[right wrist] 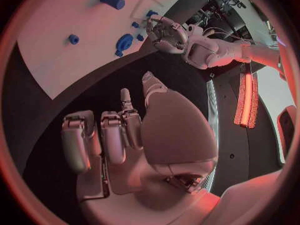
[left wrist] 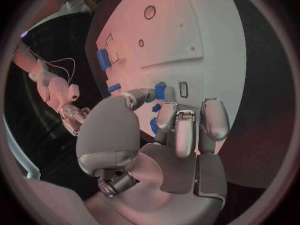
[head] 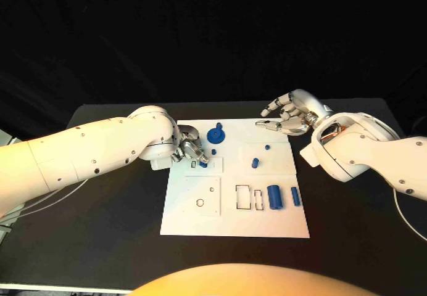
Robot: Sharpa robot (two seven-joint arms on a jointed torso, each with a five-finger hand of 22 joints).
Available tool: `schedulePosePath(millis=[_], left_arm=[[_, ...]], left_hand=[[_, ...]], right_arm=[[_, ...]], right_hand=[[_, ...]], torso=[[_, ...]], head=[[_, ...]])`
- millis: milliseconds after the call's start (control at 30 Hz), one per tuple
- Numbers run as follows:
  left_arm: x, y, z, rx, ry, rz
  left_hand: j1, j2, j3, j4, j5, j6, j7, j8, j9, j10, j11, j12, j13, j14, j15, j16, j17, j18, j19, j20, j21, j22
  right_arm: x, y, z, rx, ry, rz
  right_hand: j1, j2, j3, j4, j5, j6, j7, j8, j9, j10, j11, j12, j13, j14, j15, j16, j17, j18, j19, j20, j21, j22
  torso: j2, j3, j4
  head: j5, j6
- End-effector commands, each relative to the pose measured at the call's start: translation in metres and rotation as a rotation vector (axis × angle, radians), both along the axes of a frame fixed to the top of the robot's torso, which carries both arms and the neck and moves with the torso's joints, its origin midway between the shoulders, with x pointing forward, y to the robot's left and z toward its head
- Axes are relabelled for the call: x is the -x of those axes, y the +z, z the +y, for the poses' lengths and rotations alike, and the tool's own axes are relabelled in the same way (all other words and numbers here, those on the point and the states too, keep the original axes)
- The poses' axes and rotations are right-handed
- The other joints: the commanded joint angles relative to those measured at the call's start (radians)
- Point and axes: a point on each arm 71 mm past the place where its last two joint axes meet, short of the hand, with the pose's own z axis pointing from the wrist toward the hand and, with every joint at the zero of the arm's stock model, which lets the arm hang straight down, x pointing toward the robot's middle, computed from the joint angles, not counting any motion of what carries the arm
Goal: Assemble the parts on the task board
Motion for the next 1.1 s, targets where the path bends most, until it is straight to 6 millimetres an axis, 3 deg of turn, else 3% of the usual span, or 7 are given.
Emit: schedulePosePath(millis=[33, 433, 633, 1100], left_arm=[[0.0032, -0.0041, -0.0047, 0.001, -0.013, 0.023], [0.0035, -0.0042, -0.0053, 0.015, -0.013, 0.028], [0.0037, -0.0046, -0.0048, 0.019, -0.014, 0.037], [0.0026, -0.0045, -0.0054, 0.025, -0.005, 0.034]], left_hand=[[0.001, 0.009, 0.18, -0.177, -0.001, 0.013, -0.021, 0.004, 0.0, -0.001, -0.001, -0.006, 0.001, 0.092, -0.008, 0.003, 0.215, -0.011, 0.005, 0.0, 0.003, 0.001], [-0.001, 0.003, 0.182, -0.188, 0.006, 0.019, -0.024, 0.006, 0.009, 0.008, -0.005, 0.004, 0.016, 0.095, -0.01, 0.007, 0.225, -0.013, 0.01, -0.003, 0.006, 0.009], [-0.015, -0.007, 0.187, -0.197, 0.06, 0.034, -0.03, 0.007, 0.027, 0.025, -0.01, 0.014, 0.035, 0.098, -0.014, 0.011, 0.235, -0.015, 0.016, -0.008, 0.011, 0.017], [-0.031, 0.003, 0.184, -0.188, 0.069, 0.048, -0.036, 0.01, 0.038, 0.041, -0.014, 0.029, 0.058, 0.1, -0.017, 0.013, 0.242, -0.017, 0.022, -0.01, 0.015, 0.026]], right_arm=[[0.0004, -0.0005, 0.0013, 0.007, 0.014, 0.003], [0.0003, -0.0009, 0.0019, 0.007, 0.015, 0.003], [0.0004, -0.0013, 0.0021, 0.007, 0.016, 0.004], [0.0004, -0.0015, 0.0025, 0.007, 0.017, 0.004]], right_hand=[[-0.001, 0.007, 0.0, 0.0, 0.005, -0.009, -0.001, 0.006, 0.001, 0.001, -0.004, 0.001, 0.156, 0.101, -0.008, 0.002, 0.256, -0.014, 0.105, -0.006, 0.004, 0.263], [-0.002, 0.007, 0.0, 0.0, 0.006, -0.01, -0.001, 0.008, 0.002, 0.0, -0.005, 0.0, 0.155, 0.1, -0.008, 0.001, 0.254, -0.014, 0.105, -0.007, 0.004, 0.263], [-0.002, 0.007, 0.0, 0.0, 0.006, -0.01, -0.001, 0.008, 0.002, 0.0, -0.005, 0.0, 0.155, 0.1, -0.008, 0.001, 0.254, -0.014, 0.105, -0.007, 0.004, 0.263], [-0.002, 0.007, 0.0, 0.0, 0.006, -0.01, -0.001, 0.008, 0.002, 0.0, -0.005, 0.0, 0.155, 0.1, -0.008, 0.001, 0.254, -0.014, 0.105, -0.007, 0.004, 0.263]], torso=[[-0.001, 0.0004, 0.0005], [-0.001, 0.0004, 0.0003], [-0.001, 0.0005, 0.0], [0.0, -0.0001, 0.0005]], head=[[0.0, -0.001], [0.0, -0.001], [0.0, -0.001], [-0.001, -0.002]])
